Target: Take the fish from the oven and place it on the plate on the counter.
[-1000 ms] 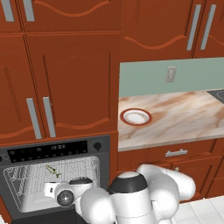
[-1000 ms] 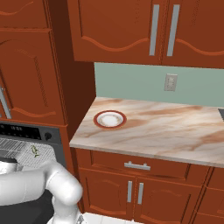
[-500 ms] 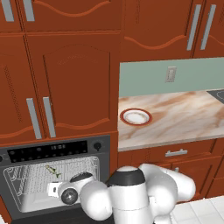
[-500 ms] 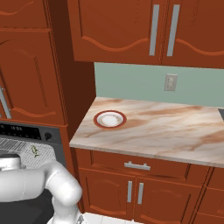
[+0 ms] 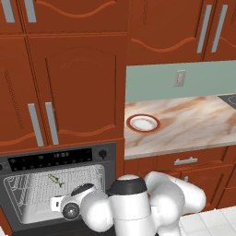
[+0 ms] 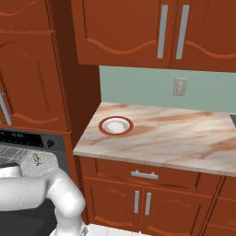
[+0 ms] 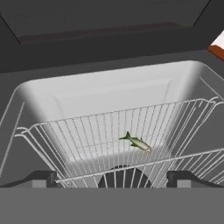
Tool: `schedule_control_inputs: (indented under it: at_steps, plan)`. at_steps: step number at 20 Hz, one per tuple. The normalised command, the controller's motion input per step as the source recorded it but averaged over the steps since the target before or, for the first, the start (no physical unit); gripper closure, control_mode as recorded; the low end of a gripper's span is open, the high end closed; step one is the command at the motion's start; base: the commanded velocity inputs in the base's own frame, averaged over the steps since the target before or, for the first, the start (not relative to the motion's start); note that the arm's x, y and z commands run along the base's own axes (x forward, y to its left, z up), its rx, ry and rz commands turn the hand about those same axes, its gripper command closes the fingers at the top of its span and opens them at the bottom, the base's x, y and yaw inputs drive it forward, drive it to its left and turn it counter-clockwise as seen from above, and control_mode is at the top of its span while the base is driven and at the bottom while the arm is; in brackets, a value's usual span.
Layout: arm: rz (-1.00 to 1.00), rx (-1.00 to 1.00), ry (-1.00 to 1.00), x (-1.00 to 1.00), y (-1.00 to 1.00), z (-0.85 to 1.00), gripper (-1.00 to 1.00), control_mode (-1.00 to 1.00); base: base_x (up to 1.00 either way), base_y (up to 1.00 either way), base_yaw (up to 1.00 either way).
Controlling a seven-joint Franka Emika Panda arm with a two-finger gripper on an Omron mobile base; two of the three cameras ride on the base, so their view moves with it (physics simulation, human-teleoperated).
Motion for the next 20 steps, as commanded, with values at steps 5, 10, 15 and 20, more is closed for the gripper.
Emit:
schedule_control_inputs:
  at_steps: [5, 10, 15, 20]
  plan:
    - [0.00, -0.07, 0.00, 0.00, 0.03, -0.13, -1.00, -1.00, 0.00, 0.00, 0.00]
    - [0.02, -0.06, 0.00, 0.02, 0.09, -0.15, -1.00, -1.00, 0.00, 0.00, 0.00]
    - [0.06, -0.02, -0.03, 0.05, 0.13, -0.31, -1.00, -1.00, 0.00, 0.00, 0.00]
    - [0.05, 0.00, -0.07, 0.01, 0.17, -0.15, -1.00, -1.00, 0.00, 0.00, 0.00]
